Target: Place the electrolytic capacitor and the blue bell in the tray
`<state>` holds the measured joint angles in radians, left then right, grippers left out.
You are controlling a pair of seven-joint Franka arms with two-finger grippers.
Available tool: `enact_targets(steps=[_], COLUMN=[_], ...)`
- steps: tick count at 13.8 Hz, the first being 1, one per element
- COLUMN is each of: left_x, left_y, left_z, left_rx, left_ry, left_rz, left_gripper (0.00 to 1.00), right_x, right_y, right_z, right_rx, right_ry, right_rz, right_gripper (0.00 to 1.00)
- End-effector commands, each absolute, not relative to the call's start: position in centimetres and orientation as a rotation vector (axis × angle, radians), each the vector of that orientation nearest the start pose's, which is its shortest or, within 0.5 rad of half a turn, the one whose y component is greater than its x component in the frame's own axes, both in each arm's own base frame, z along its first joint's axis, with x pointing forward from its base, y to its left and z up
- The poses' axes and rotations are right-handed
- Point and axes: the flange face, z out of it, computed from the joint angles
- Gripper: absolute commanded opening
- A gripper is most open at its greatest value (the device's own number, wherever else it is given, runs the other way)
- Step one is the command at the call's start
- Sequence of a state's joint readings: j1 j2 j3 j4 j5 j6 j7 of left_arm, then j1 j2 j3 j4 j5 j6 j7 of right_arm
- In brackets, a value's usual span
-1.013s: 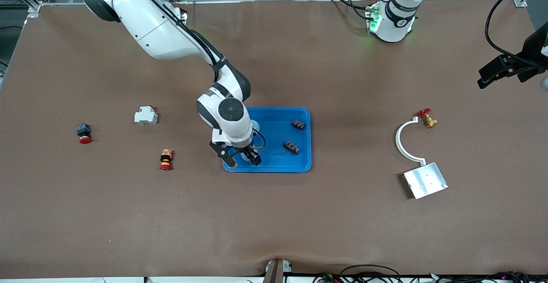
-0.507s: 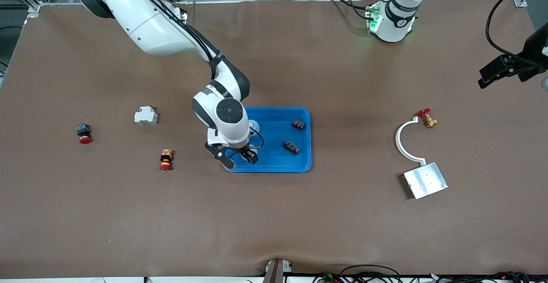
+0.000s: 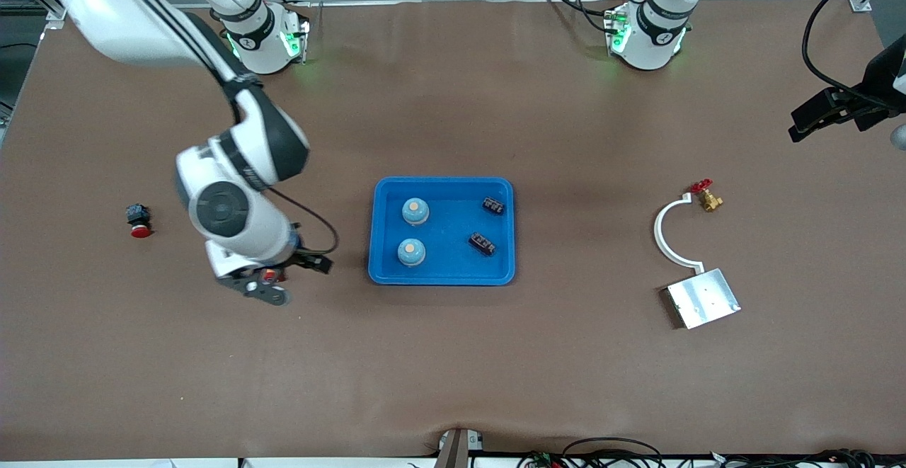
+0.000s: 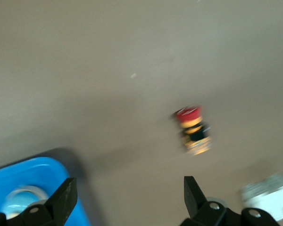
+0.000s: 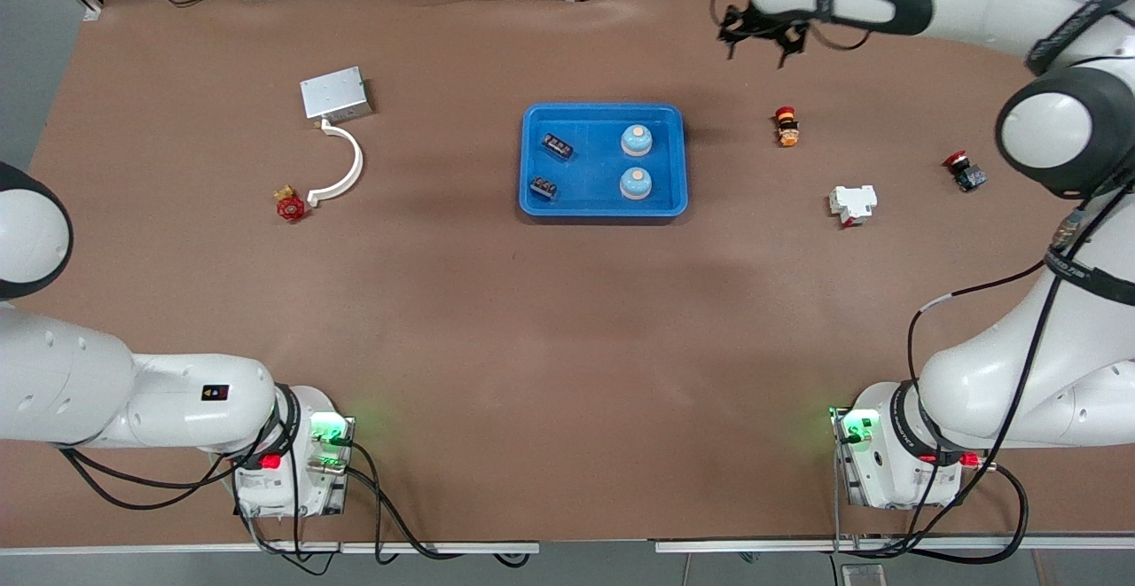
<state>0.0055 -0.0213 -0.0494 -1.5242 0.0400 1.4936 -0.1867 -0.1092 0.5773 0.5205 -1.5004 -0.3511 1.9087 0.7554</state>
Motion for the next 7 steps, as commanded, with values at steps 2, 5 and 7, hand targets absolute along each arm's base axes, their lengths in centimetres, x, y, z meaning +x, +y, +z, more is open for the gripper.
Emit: enact_targets(steps=[2,5,7], left_x=[53.5,53.5,53.6], left_y=[-1.6,-1.6,-1.6], left_z=[66.0,65.9,65.8], left_rx=[-3.095,-3.095,-3.095], left_ry=[-0.217,-0.217,-0.219], left_rz=[0.003,0.01,0.013], left_gripper=[1.0,1.0,1.0], right_x=[65.5,64.9,64.9], right_y=[14.0,8.2,3.0], right_z=[40.2,43.7,45.5], right_rx=[-3.248,-3.251,-3.222], right_ry=[0.218,0.213,0.091], right_rz=[0.1,0.165,0.155], right_gripper=[1.0,1.0,1.0])
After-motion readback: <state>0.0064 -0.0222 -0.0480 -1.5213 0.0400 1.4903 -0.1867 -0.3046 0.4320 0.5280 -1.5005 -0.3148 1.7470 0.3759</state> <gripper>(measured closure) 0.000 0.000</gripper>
